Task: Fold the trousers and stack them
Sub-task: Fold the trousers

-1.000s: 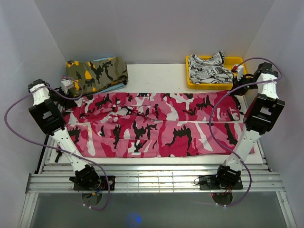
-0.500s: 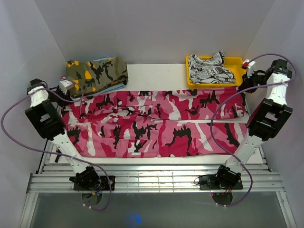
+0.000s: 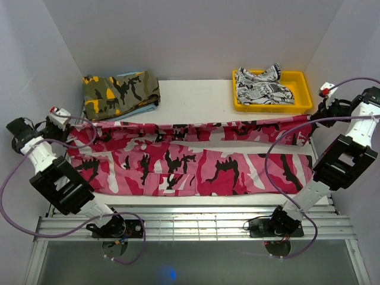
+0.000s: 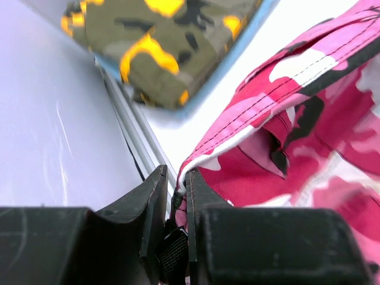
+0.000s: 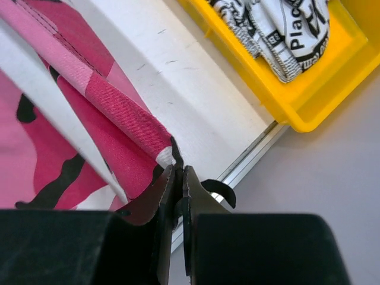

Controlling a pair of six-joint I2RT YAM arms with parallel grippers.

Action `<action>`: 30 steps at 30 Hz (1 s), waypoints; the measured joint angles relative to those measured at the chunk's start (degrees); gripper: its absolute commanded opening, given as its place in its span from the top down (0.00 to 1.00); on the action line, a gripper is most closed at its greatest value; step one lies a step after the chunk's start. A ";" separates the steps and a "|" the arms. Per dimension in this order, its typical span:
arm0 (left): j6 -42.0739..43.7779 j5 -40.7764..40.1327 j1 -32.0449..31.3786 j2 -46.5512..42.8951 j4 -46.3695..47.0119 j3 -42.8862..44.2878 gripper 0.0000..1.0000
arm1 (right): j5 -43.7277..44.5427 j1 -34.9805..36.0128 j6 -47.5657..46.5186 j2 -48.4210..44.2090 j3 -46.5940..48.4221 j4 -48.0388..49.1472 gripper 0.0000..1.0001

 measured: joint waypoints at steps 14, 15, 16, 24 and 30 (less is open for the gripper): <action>32.28 9.25 27.56 -4.37 -31.19 -12.87 1.00 | -0.72 -16.87 -28.30 -13.09 -21.07 -17.77 0.92; 34.45 8.83 28.76 -3.67 -34.56 -12.87 1.00 | -0.28 -17.97 -29.35 -13.42 -22.25 -17.86 0.92; 36.24 7.96 29.83 -2.89 -37.48 -12.90 1.00 | 0.28 -18.99 -30.10 -13.86 -23.54 -17.90 0.92; 42.25 -3.19 32.46 -4.17 -42.66 -23.15 1.00 | 8.17 -23.65 -33.33 -18.08 -37.46 -15.06 0.92; 43.54 -14.45 20.41 -15.82 -28.41 -38.51 1.00 | 15.41 -18.62 -32.85 -18.05 -43.32 -3.74 0.92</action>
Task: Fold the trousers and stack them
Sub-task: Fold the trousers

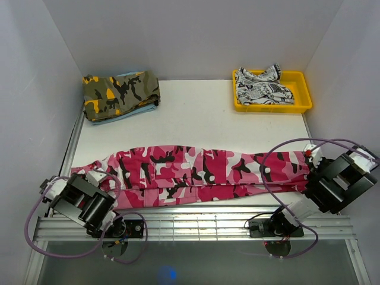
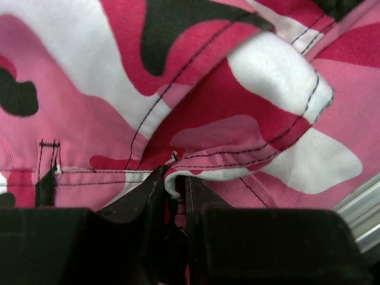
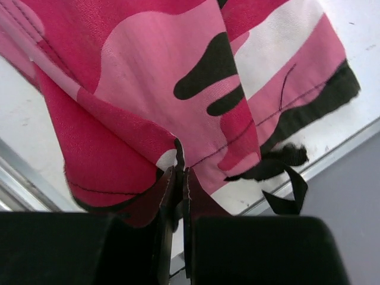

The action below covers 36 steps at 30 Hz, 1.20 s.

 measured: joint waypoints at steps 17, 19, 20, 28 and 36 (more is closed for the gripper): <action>-31.41 -4.94 -24.41 25.07 16.02 25.94 1.00 | 10.78 16.57 22.80 14.19 8.28 15.08 0.92; -32.94 -4.96 -24.22 27.32 14.93 30.91 1.00 | 10.67 16.50 22.99 14.51 10.56 14.32 0.92; -33.92 -4.70 -24.13 28.33 14.32 33.99 1.00 | 10.16 16.46 23.12 14.67 12.33 13.73 0.92; -41.24 5.75 -25.79 33.24 4.63 60.87 1.00 | 0.33 17.90 26.18 17.07 32.72 4.09 0.92; -31.80 11.45 -20.31 29.90 -4.02 59.08 1.00 | -2.36 16.81 21.92 16.41 33.55 1.20 0.92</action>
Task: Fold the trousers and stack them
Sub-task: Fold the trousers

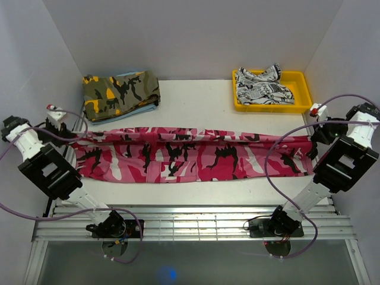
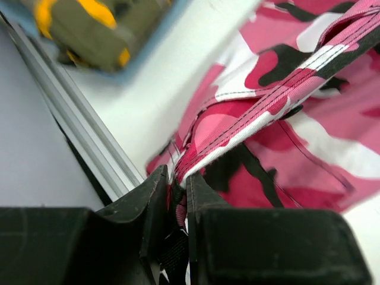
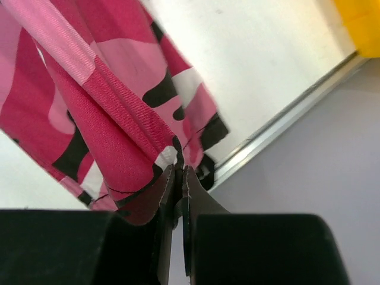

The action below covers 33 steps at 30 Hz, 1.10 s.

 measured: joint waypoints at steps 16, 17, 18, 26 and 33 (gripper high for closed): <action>25.22 -11.67 12.61 -4.57 5.88 -36.70 0.56 | 13.77 -3.15 -3.87 -1.33 -23.98 16.74 0.47; 25.40 -11.96 12.50 -4.70 5.75 -36.59 0.48 | 14.14 -3.08 -3.52 -1.33 -23.65 16.81 0.29; 25.68 -12.24 12.46 -4.83 5.51 -36.39 0.44 | 14.51 -3.06 -2.95 -1.33 -23.12 16.50 0.21; 27.91 -15.47 12.00 -6.40 -4.87 -26.21 0.07 | 12.44 -0.42 -1.33 -1.31 -1.36 3.13 0.13; 28.37 -16.02 12.00 -11.02 -11.21 -19.34 0.12 | 8.81 16.20 8.44 -11.26 0.46 0.46 0.21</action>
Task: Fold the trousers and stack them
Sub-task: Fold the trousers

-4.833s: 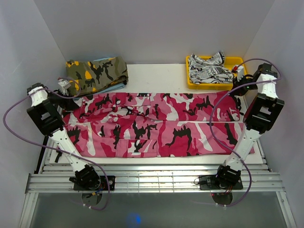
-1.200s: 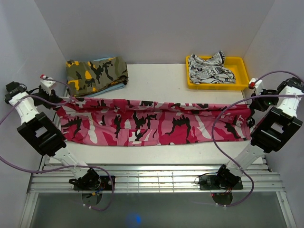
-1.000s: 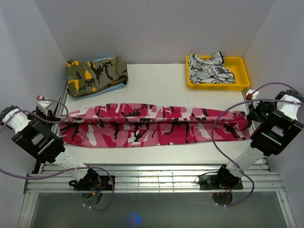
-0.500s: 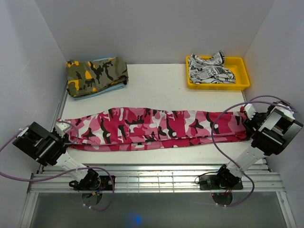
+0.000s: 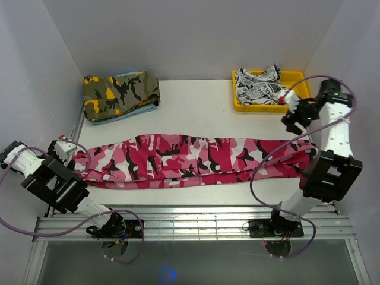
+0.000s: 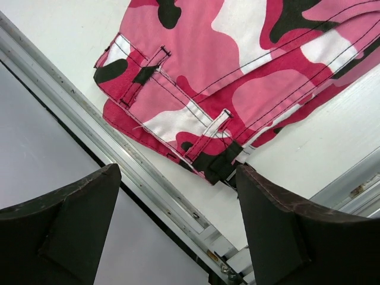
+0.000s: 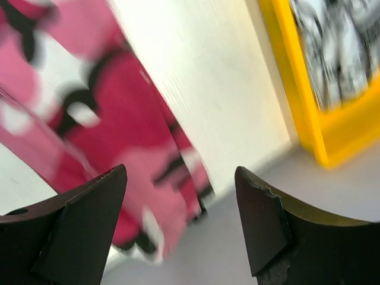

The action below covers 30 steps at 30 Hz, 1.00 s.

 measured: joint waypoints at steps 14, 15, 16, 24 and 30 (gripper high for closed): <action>-17.40 2.05 -5.55 -0.57 3.61 -7.21 0.22 | -1.49 50.14 31.01 -1.53 -9.99 16.76 0.53; -19.93 1.77 -6.67 -0.37 4.85 -8.52 0.22 | -1.27 53.33 32.57 -0.59 -9.90 18.60 0.55; -22.51 1.46 -7.65 -0.15 5.90 -9.42 0.22 | -0.63 56.72 34.05 0.61 -9.77 20.24 0.56; -38.36 3.93 -10.01 3.50 9.81 -6.45 0.11 | 7.32 76.24 40.61 9.35 -12.17 32.26 0.55; -43.80 7.52 -10.01 4.13 10.54 -4.66 0.02 | 13.84 83.89 43.01 13.57 -14.08 38.45 0.54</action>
